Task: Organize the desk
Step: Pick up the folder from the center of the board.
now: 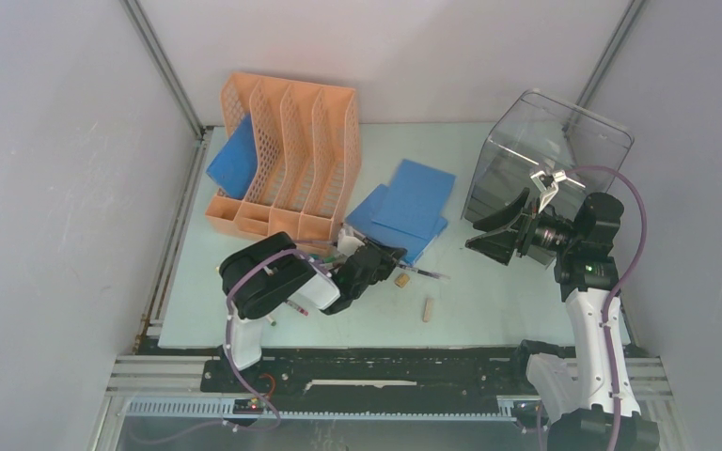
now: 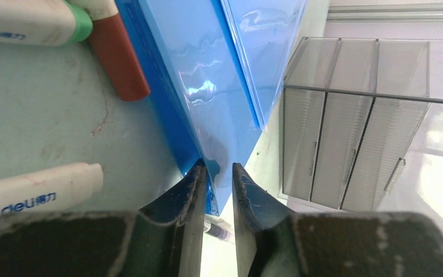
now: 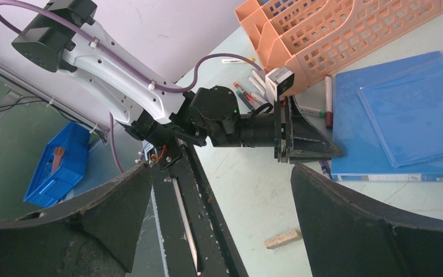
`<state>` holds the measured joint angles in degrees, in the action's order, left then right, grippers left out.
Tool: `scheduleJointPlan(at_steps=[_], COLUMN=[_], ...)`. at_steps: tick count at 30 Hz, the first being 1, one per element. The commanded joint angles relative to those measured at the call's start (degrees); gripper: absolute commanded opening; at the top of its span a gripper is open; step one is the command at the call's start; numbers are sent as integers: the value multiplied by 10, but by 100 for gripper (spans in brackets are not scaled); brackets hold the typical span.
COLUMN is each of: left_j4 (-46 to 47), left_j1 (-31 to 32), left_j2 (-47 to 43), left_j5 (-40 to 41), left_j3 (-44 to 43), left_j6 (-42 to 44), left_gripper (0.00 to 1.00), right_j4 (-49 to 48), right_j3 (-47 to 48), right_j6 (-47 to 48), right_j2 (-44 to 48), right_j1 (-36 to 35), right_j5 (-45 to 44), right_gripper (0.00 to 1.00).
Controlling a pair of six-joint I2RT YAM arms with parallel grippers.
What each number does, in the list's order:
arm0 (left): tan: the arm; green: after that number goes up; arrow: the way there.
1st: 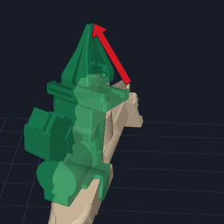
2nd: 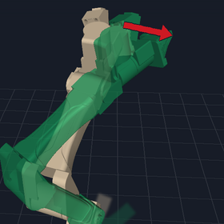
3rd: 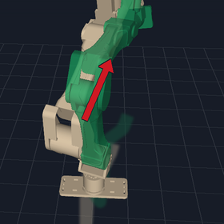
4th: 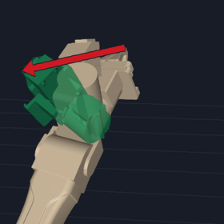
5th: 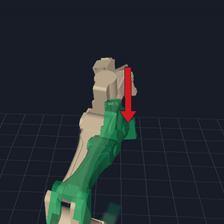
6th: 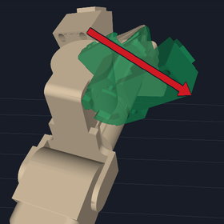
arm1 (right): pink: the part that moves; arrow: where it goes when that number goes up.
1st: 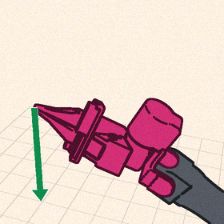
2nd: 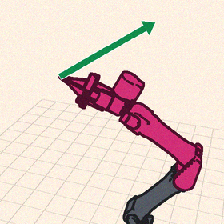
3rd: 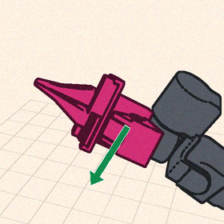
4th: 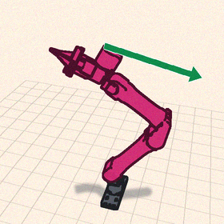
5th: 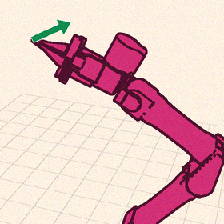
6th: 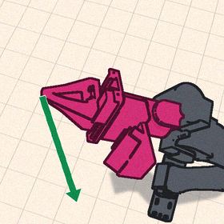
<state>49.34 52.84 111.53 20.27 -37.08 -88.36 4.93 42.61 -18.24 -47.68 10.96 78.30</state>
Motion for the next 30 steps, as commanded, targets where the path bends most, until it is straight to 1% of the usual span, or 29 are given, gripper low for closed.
scheduleJointPlan(at_steps=[1, 5, 15, 18, 21, 25, 26, 30], left_j4=[45, 60, 110, 111, 116, 149, 160, 191], left_j1=[-3, -5, -11, -13, -14, -15, -15, -14], left_j2=[8, 20, 49, 48, 51, 63, 64, 60], left_j5=[0, 3, 2, 4, 5, 6, 6, 6], left_j3=[-6, -1, 4, 4, 2, 6, 8, 24], left_j6=[-17, -37, -73, -77, -77, -81, -83, -79], left_gripper=[27, 29, 29, 27, 20, 2, 0, 0], right_j4=[-7, -8, -9, -8, -9, -8, -8, -9], right_j3=[22, 22, 22, 22, 21, 22, 22, 22], right_j6=[9, 9, 9, 9, 9, 9, 9, 9], right_j2=[8, 8, 9, 8, 9, 9, 10, 11], right_j1=[0, -1, -5, -5, -5, -5, -5, -5], right_j5=[3, 3, 3, 3, 3, 3, 3, 4], right_gripper=[97, 97, 97, 97, 97, 97, 97, 97])
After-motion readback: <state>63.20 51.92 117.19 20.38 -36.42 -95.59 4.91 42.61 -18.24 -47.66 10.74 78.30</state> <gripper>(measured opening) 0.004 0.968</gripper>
